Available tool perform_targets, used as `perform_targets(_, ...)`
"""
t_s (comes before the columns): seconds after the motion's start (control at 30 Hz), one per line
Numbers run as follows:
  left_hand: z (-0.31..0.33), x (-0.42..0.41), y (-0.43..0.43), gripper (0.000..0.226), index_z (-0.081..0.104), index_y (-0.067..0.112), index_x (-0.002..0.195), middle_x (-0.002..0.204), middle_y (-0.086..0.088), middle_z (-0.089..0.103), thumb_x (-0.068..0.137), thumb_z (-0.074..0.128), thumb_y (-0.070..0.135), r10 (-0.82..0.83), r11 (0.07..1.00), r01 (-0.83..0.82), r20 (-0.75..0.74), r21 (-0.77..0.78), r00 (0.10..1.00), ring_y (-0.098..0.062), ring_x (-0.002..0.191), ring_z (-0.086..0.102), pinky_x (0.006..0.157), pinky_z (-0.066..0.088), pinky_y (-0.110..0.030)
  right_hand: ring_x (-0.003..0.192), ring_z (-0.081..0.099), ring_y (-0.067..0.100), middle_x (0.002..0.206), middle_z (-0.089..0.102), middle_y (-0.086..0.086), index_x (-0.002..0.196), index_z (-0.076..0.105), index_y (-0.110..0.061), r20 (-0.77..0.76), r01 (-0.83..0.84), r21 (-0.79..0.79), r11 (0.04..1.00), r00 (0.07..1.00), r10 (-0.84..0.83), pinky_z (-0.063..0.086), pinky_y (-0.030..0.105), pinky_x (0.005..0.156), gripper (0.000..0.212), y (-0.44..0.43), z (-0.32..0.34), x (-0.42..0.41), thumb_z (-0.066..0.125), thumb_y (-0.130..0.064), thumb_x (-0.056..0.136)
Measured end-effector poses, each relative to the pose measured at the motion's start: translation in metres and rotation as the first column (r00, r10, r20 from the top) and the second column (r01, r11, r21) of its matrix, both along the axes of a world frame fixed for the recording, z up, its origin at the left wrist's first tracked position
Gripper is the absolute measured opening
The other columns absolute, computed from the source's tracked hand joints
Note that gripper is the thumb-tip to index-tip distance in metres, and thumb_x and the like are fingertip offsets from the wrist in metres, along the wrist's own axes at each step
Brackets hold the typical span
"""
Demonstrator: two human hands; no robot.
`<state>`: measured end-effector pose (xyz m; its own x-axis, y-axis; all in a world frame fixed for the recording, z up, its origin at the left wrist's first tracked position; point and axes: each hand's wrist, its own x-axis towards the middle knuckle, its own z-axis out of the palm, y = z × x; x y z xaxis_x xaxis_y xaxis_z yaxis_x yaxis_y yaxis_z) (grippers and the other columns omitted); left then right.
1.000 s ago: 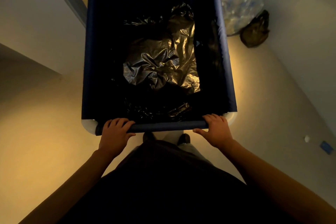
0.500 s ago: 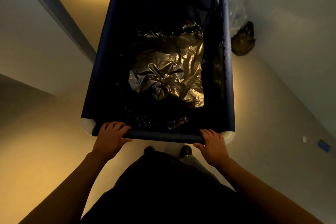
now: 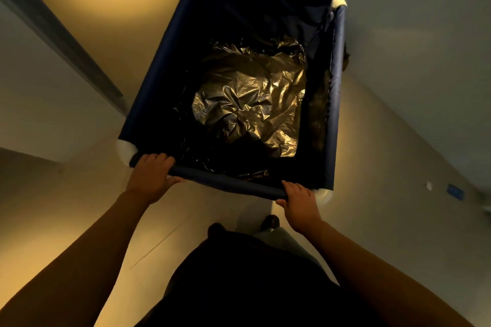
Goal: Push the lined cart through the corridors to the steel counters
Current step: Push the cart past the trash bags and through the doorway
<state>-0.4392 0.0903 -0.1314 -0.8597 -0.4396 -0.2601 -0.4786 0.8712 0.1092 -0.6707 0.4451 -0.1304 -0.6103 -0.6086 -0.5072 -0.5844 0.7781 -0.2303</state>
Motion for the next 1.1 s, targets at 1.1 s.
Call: perform_targets(1.1, -0.004, -0.116, -0.002, 0.060, 0.061, 0.016, 0.115, 0.106, -0.009, 0.066, 0.086, 0.055, 0.067, 0.238, 0.969, -0.238, -0.005, -0.065, 0.971, -0.031, 0.101, 0.060, 0.095, 0.042, -0.046, 0.150, 0.031, 0.028, 0.156, 0.045, 0.006, 0.156, 0.036, -0.019, 0.035, -0.183, 0.018, 0.983, 0.983, 0.183, 0.019, 0.047, 0.124, 0.060, -0.069, 0.018, -0.180, 0.056, -0.038, 0.102)
